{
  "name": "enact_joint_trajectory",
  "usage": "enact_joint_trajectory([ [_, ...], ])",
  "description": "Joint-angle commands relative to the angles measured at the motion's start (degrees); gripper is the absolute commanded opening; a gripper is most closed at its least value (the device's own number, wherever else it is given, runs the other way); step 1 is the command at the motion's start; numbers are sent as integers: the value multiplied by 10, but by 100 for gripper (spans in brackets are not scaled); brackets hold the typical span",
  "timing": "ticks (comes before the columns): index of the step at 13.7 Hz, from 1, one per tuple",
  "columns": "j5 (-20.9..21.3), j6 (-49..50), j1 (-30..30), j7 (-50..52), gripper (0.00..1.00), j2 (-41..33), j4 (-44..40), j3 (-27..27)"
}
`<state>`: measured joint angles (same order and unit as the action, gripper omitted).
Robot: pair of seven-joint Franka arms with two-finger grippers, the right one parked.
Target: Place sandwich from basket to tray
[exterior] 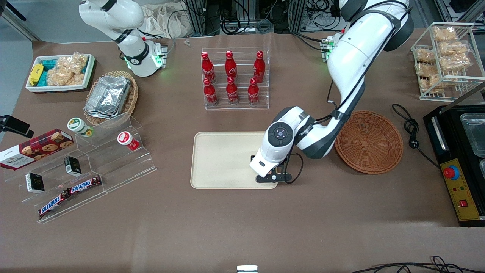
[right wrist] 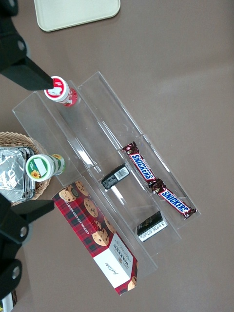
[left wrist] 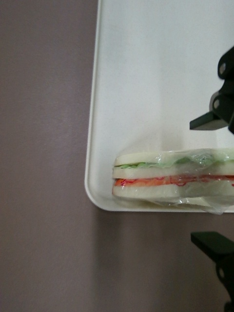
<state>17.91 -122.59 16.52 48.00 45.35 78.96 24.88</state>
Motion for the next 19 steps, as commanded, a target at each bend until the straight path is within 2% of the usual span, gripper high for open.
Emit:
enact_joint_trajectory([
  [1, 2, 71, -47, -6, 100, -64, 3, 5],
  [3, -12, 112, -67, -14, 100, -117, 19, 10],
  [5, -29, 111, -130, -21, 100, -180, 77, 24],
  [6, -44, 115, -142, -56, 100, -223, 109, 24],
  [7, -56, 116, -144, -97, 100, -269, 152, 5],
  [9, -116, 118, -133, -199, 99, -357, 228, -77],
  [10, -133, 122, -129, -265, 99, -399, 266, -103],
  [12, -140, 165, -131, -375, 99, -459, 303, -158],
  [14, -149, 219, -144, -473, 99, -468, 278, -197],
  [16, -148, 273, -154, -539, 99, -454, 224, -211],
  [19, -150, 325, -162, -557, 100, -403, 138, -212],
])
